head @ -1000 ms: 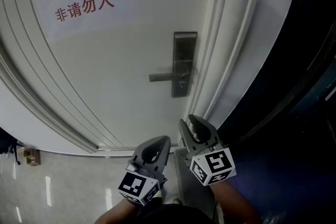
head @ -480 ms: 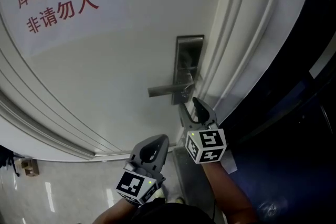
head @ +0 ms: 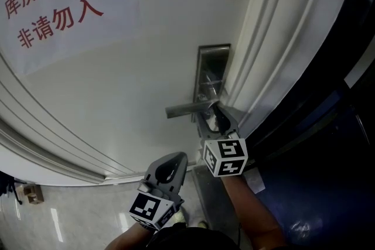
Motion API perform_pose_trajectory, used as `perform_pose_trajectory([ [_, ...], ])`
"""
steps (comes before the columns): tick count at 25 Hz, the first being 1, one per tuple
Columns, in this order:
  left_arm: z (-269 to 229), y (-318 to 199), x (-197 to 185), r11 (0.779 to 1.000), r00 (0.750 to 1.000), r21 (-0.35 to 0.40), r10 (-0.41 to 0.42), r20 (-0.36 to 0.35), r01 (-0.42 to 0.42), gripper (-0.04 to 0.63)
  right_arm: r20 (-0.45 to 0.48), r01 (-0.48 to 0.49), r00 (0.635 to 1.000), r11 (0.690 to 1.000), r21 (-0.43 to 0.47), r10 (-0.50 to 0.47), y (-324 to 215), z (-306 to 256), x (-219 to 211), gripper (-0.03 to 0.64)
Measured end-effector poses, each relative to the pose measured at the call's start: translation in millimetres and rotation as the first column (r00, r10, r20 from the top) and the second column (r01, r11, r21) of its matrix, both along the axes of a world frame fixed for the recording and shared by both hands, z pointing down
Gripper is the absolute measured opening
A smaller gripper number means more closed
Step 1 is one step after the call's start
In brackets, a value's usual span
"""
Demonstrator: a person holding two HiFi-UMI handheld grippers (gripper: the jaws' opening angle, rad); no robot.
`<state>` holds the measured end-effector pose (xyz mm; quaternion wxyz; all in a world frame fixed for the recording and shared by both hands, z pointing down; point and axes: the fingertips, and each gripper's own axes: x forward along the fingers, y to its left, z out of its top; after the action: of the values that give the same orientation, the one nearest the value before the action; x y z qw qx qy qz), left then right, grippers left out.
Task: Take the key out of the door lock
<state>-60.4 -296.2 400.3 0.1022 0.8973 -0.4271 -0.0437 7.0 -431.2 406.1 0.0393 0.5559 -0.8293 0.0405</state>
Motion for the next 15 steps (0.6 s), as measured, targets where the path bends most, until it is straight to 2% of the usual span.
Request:
perform_pose_trajectory([
  [8, 0.0, -5.0, -6.4, 1.000, 1.000, 0.000, -0.006, -0.007, 0.006, 0.006, 0.005, -0.040, 0.999, 0.999, -0.022, 0.040, -9.8, 0.6, 2.3, 0.184],
  [12, 1.0, -5.9, -8.6, 1.000, 1.000, -0.003, -0.008, -0.006, 0.008, 0.006, -0.008, -0.053, 0.999, 0.998, -0.015, 0.053, -10.9, -1.2, 2.2, 0.143],
  [15, 1.0, -6.4, -8.3, 1.000, 1.000, -0.004, -0.009, -0.006, 0.009, 0.006, -0.017, -0.060, 0.998, 0.998, -0.013, 0.059, -10.4, -1.2, 2.6, 0.140],
])
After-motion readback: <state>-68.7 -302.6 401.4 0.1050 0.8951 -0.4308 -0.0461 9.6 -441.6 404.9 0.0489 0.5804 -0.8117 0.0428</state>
